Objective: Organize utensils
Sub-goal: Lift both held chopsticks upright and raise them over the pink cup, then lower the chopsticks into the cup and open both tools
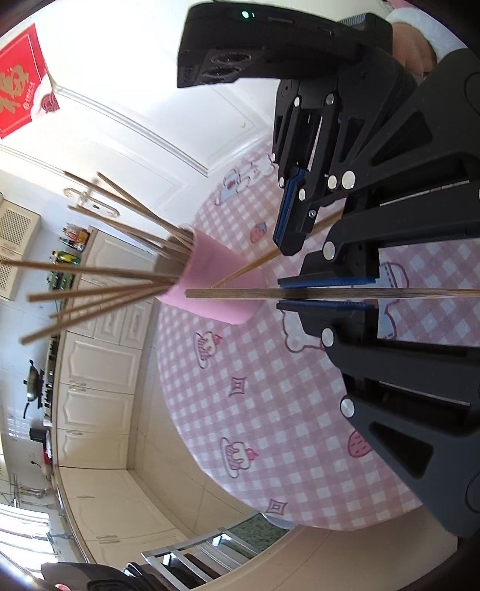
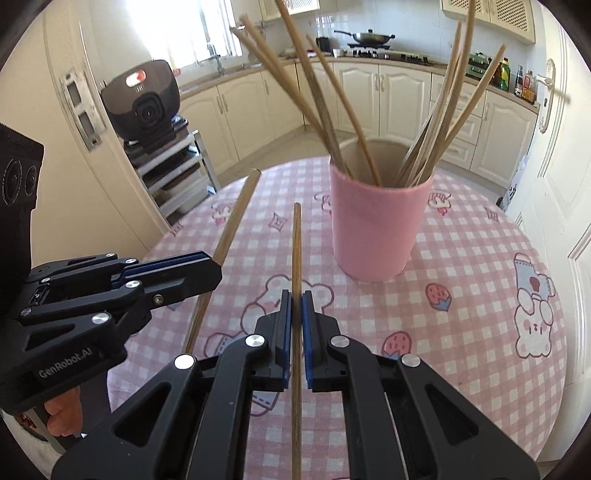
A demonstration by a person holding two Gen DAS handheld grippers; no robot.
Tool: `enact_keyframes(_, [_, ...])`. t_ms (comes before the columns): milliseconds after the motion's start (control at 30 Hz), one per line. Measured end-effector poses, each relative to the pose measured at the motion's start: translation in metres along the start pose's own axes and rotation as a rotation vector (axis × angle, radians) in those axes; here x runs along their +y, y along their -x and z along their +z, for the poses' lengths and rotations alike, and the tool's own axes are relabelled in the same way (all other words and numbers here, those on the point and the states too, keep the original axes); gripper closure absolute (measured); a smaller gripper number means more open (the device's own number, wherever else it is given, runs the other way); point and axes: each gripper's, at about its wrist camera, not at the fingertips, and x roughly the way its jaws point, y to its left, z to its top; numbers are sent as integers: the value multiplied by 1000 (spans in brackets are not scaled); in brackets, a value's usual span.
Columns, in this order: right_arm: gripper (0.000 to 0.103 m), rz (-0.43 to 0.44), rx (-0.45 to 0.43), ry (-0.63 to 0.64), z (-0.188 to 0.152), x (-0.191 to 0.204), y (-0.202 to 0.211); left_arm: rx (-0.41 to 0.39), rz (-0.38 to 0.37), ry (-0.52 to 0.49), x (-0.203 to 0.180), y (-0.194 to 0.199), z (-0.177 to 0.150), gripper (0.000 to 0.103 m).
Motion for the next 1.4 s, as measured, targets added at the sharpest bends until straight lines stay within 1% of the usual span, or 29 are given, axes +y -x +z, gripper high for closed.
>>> enact_keyframes(200, [99, 37, -85, -5, 7, -7, 29, -69, -28, -36, -21, 30, 17, 97])
enact_keyframes(267, [99, 37, -118, -2, 10, -10, 42, -92, -30, -55, -30, 38, 23, 97])
enact_keyframes(300, [99, 38, -133, -1, 11, -12, 47, -103, -27, -64, -39, 34, 28, 97])
enact_keyframes(367, [99, 42, -175, -9, 15, -17, 58, -130, -37, -80, -47, 41, 36, 97])
enact_keyframes(567, [99, 13, -284, -26, 29, -33, 88, -237, -61, -110, -66, 58, 63, 97])
enact_keyframes(667, [99, 5, -335, -36, 38, -42, 100, -285, -70, -112, -74, 61, 79, 97])
enact_keyframes(767, [99, -5, -386, -53, 48, -51, 109, -352, -78, -113, -82, 60, 92, 97])
enact_keyframes(833, [99, -6, -426, -70, 56, -59, 112, -397, -56, -114, -88, 58, 98, 97])
enact_keyframes(933, [99, -18, -517, -87, 69, -65, 119, -454, -40, -116, -95, 58, 108, 97])
enact_keyframes(1033, [99, -77, -627, -61, 81, -62, 125, -535, 26, -146, -104, 65, 120, 97])
enact_keyframes(1067, [99, -83, -656, -60, 84, -60, 124, -545, 42, -154, -106, 65, 124, 97])
enact_keyframes(1133, [99, -104, -709, -58, 91, -59, 117, -569, 39, -156, -106, 62, 131, 97])
enact_keyframes(1167, [99, -123, -733, -54, 94, -58, 112, -573, 60, -162, -107, 60, 134, 97])
enact_keyframes(1200, [99, -122, -749, -59, 96, -61, 107, -577, 79, -164, -106, 56, 136, 97])
enact_keyframes(1267, [99, -137, -793, -57, 97, -60, 99, -575, 76, -155, -101, 46, 139, 97])
enact_keyframes(1300, [99, -149, -813, -46, 98, -60, 94, -569, 88, -155, -99, 42, 140, 97])
enact_keyframes(1333, [99, -151, -826, -45, 98, -60, 88, -567, 103, -154, -96, 37, 139, 97])
enact_keyframes(1400, [99, -137, -829, -53, 101, -62, 80, -551, 104, -150, -89, 27, 137, 97])
